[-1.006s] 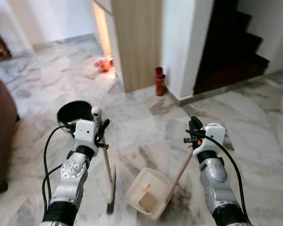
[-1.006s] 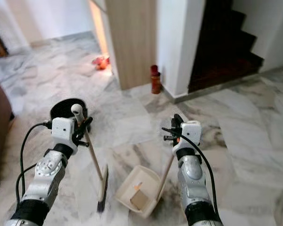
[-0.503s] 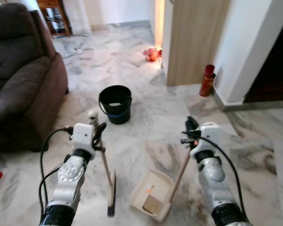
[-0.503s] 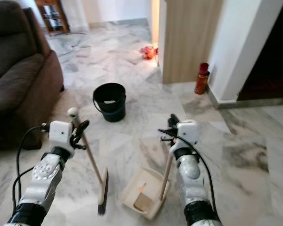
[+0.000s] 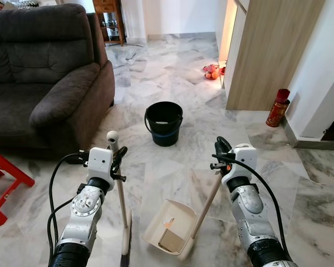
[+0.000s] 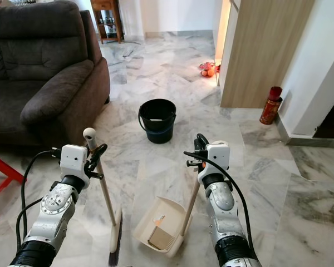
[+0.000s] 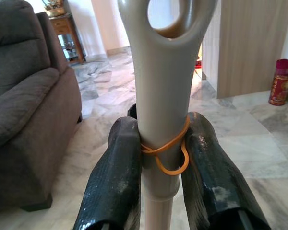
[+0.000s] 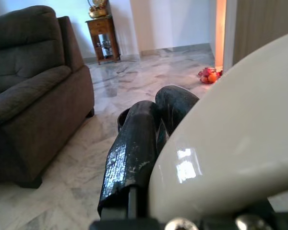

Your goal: Sweep floor

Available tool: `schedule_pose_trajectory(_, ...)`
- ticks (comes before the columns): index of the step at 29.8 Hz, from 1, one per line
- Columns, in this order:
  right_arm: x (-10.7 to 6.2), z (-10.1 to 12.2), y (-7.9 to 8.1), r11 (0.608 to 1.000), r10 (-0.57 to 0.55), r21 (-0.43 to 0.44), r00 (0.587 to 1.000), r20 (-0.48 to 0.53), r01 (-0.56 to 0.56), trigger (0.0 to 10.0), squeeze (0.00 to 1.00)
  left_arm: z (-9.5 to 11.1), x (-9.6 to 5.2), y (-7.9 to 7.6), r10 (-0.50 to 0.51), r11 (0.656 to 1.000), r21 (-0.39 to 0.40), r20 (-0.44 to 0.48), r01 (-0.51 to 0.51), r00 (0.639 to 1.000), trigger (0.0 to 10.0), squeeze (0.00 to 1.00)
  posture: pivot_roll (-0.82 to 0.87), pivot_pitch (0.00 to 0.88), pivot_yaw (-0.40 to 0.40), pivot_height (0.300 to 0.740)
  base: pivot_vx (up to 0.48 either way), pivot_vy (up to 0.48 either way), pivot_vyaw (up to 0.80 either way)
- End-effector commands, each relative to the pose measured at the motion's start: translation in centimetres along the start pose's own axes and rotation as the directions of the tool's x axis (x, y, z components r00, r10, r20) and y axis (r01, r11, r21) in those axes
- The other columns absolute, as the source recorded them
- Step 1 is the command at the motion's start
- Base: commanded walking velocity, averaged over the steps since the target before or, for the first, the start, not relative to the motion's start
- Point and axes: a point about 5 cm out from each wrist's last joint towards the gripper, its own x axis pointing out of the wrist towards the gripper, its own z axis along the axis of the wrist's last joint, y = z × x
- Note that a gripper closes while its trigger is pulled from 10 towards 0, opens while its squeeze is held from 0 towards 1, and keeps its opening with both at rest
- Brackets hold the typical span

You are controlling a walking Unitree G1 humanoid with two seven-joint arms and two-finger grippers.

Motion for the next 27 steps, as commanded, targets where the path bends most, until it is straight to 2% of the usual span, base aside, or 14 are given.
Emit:
schedule_pose_trajectory(1,0.34,0.56,0.06,1.0,-0.005,0.01,1.0,0.024,0.005,10.0,0.0,1.26,0.39,0.48,0.011,0.999,0.03,0.051,-0.013,0.999,10.0,0.0,0.07,0.0,0.072,0.74,0.326,0.0,0.0)
schedule_pose_trajectory(27,0.34,0.4,0.05,1.0,0.004,-0.006,1.0,0.006,-0.004,10.0,0.0,1.11,0.3,0.51,0.031,0.999,0.032,0.044,-0.033,0.999,10.0,0.0,0.08,0.0,0.057,0.74,0.388,0.0,0.0)
